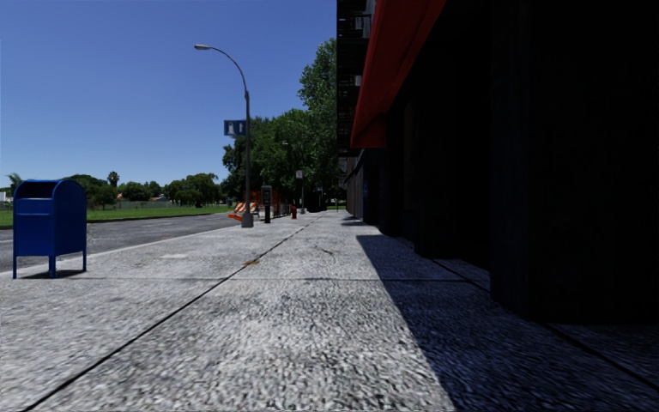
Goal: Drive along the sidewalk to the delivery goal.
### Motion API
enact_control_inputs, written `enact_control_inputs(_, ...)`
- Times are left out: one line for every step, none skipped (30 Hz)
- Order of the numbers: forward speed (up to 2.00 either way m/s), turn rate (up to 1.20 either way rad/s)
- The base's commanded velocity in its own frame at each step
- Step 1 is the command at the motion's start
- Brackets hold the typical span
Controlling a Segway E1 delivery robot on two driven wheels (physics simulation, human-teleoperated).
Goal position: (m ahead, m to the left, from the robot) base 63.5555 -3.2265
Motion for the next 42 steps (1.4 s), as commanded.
enact_control_inputs(1.92, 0.00)
enact_control_inputs(1.92, 0.00)
enact_control_inputs(1.92, 0.00)
enact_control_inputs(1.92, 0.00)
enact_control_inputs(1.92, 0.00)
enact_control_inputs(1.92, 0.00)
enact_control_inputs(1.92, 0.00)
enact_control_inputs(1.92, 0.00)
enact_control_inputs(1.92, 0.00)
enact_control_inputs(1.92, 0.00)
enact_control_inputs(1.92, 0.00)
enact_control_inputs(1.92, 0.00)
enact_control_inputs(1.92, 0.00)
enact_control_inputs(1.92, 0.00)
enact_control_inputs(1.92, 0.00)
enact_control_inputs(1.92, 0.00)
enact_control_inputs(1.93, 0.00)
enact_control_inputs(1.93, 0.00)
enact_control_inputs(1.93, 0.00)
enact_control_inputs(1.93, 0.00)
enact_control_inputs(1.93, 0.00)
enact_control_inputs(1.93, 0.00)
enact_control_inputs(1.93, 0.00)
enact_control_inputs(1.93, 0.00)
enact_control_inputs(1.93, 0.00)
enact_control_inputs(1.93, 0.00)
enact_control_inputs(1.93, 0.00)
enact_control_inputs(1.93, 0.00)
enact_control_inputs(1.93, 0.00)
enact_control_inputs(1.93, 0.00)
enact_control_inputs(1.93, 0.00)
enact_control_inputs(1.93, 0.00)
enact_control_inputs(1.93, 0.00)
enact_control_inputs(1.93, 0.00)
enact_control_inputs(1.93, 0.00)
enact_control_inputs(1.93, 0.00)
enact_control_inputs(1.93, 0.00)
enact_control_inputs(1.93, 0.00)
enact_control_inputs(1.93, 0.00)
enact_control_inputs(1.93, 0.00)
enact_control_inputs(1.93, 0.00)
enact_control_inputs(1.93, 0.00)
